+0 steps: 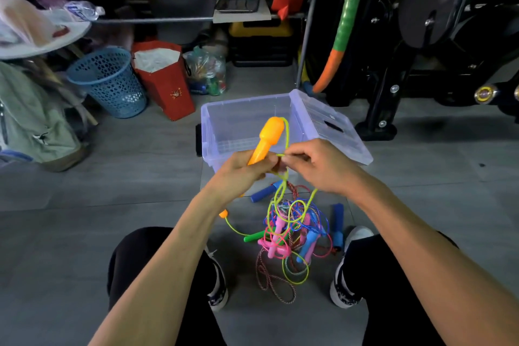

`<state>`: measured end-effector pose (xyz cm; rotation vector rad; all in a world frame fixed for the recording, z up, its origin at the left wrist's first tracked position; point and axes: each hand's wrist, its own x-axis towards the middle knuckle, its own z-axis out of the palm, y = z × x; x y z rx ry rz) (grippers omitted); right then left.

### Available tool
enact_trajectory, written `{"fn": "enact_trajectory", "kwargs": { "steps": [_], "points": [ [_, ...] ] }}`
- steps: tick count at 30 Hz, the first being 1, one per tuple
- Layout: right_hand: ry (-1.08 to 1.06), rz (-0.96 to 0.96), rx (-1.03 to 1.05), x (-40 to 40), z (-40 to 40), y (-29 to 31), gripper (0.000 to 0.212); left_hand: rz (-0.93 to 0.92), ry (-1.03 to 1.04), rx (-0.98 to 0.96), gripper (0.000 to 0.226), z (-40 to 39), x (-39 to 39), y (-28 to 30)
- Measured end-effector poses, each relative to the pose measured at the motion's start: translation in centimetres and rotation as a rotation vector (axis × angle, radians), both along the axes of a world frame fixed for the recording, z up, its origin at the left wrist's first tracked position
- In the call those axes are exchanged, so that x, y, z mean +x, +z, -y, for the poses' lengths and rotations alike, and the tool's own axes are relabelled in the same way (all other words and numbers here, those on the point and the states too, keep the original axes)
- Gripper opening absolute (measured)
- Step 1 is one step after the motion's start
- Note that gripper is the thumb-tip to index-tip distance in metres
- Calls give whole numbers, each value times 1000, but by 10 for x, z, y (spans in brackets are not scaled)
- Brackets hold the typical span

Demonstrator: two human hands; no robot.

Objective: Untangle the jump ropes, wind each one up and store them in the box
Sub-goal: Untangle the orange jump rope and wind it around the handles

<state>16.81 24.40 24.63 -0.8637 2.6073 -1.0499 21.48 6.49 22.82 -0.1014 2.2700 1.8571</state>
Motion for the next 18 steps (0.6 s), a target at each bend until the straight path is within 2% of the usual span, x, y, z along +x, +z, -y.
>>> {"fn": "enact_trajectory", "kwargs": {
  "steps": [4, 7, 9, 11, 13, 14, 16, 18],
  "points": [
    [-58, 117, -108, -11, -2, 0, 19, -91, 353, 323, 21, 5, -1, 10],
    [-32, 189, 123, -14, -22, -31, 22, -66, 535, 502, 21, 22, -9, 13],
    [-19, 268, 227, -12, -34, -49, 32, 41, 573, 365, 17, 28, -13, 7],
    [-20, 225, 249, -12, -35, -49, 38, 170, 464, -28, 15, 31, -15, -4],
    [-47, 122, 131, -10, -27, -34, 36, 201, 285, -417, 23, 29, -14, -13],
    [-55, 98, 53, -9, -22, -28, 36, 169, 222, -495, 27, 26, -14, -16],
    [-49, 89, -38, -6, -15, -22, 33, 49, 137, -419, 24, 15, -12, -14],
    [-27, 83, -74, -2, -10, -25, 33, -40, 49, -209, 7, 2, -9, -8]
  ]
}}
